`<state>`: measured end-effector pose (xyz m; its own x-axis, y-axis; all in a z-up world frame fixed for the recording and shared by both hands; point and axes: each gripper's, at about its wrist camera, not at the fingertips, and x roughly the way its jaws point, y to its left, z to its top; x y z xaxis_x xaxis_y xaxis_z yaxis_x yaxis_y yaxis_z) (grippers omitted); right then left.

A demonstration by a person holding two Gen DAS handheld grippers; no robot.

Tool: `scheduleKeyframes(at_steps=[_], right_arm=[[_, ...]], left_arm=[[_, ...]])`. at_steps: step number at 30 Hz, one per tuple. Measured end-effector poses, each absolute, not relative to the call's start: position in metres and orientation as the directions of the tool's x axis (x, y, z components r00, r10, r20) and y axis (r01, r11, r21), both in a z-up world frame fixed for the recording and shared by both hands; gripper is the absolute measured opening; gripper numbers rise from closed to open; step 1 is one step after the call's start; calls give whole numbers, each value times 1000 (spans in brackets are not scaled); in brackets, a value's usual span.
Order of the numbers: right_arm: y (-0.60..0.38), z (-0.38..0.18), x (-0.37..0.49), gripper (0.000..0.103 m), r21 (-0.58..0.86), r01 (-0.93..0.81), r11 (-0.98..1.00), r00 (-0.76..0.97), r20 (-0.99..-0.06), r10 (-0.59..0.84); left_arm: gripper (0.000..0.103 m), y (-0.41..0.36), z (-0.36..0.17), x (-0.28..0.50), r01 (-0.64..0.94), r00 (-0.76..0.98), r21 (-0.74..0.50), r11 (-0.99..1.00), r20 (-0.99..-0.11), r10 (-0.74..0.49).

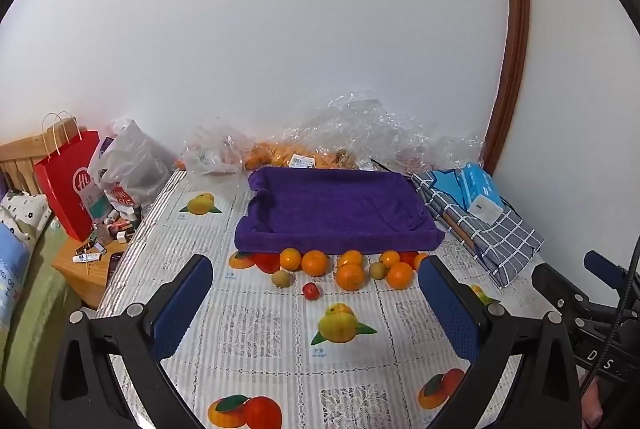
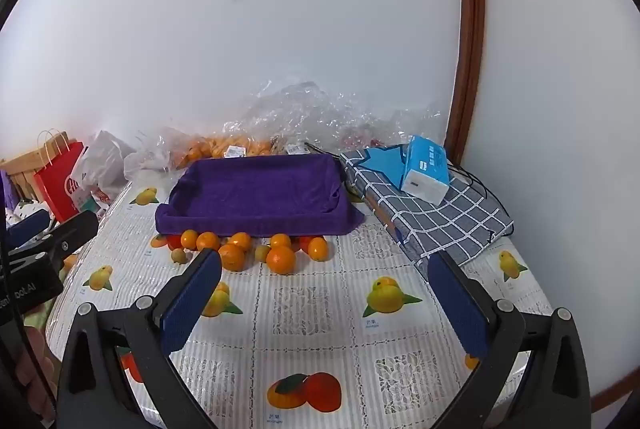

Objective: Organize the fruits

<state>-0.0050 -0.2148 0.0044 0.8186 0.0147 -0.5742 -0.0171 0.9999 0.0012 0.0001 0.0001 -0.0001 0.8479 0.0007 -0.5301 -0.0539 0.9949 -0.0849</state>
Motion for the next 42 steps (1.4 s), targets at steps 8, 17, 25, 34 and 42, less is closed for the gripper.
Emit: scheduleKeyframes(at_steps=[8,17,25,34,42], right_arm=[[-215,3,-8,101,19,-18,1000,810,-586,26],[-213,-1,-9,101,19,-36,999,809,-587,41],[-213,0,-10,101,37,-45,998,810,-583,58],[-214,1,-12,101,45,-48,998,815,-576,66],[-216,2,-13,101,52,-43,998,818,-572,65]], left_arm=[[103,5,-5,0,-31,831,-83,996,-555,-20],[103,-2,-6,4,-40,828,-95,995,-561,-20],[103,-4,-5,0,-39,837,-95,995,-548,-20],[103,-7,-3,-5,-28,844,-88,996,-536,-24],[103,-8,1,-8,-27,851,-84,996,-525,-21]])
